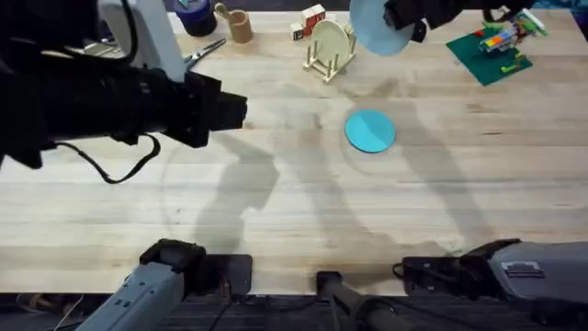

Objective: Pick up the plates from the table one by one and place each into a slot on the dish rack.

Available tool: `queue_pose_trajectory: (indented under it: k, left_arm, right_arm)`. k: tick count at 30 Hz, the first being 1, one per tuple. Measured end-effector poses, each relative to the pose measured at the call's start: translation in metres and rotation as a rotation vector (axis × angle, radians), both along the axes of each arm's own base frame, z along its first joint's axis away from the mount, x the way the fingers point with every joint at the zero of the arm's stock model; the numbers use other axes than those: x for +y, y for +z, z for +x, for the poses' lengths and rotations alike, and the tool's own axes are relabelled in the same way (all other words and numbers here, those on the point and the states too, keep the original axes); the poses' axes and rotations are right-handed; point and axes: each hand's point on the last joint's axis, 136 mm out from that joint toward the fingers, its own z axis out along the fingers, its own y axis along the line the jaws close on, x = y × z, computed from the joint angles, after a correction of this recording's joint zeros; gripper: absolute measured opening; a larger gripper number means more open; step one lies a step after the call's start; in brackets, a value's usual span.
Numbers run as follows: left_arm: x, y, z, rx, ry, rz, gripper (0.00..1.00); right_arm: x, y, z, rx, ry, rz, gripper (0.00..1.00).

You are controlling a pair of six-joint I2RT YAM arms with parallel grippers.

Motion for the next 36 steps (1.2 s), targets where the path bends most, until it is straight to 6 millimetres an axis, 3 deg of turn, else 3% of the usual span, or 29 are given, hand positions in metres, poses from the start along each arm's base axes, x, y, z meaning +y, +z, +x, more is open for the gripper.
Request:
queue_pose_trajectory:
  k: [2, 7, 8, 19, 30, 36]
  left_arm:
    - [0.001, 0.001, 0.000, -0.017, -0.008, 0.036, 0.167]
    - [0.007, -0.001, 0.002, -0.027, 0.013, 0.087, 0.927]
    - [0.008, -0.001, 0.003, -0.028, 0.017, 0.094, 0.979]
    - [0.012, -0.002, 0.004, -0.033, 0.033, 0.114, 0.995]
    - [0.012, -0.002, 0.004, -0.033, 0.033, 0.114, 0.995]
    - [0.012, -0.002, 0.004, -0.033, 0.033, 0.114, 0.995]
  right_arm:
    - [-0.003, 0.001, 0.002, -0.010, 0.004, -0.013, 0.030]
    - [-0.005, 0.001, 0.002, -0.018, 0.019, -0.034, 0.030]
    - [-0.005, 0.001, 0.002, -0.020, 0.023, -0.036, 0.030]
    - [-0.003, 0.007, 0.009, -0.060, 0.035, -0.034, 0.030]
    - [0.007, 0.031, 0.036, -0.204, 0.036, 0.009, 0.030]
    - [0.013, 0.029, 0.058, -0.248, 0.027, 0.017, 0.030]
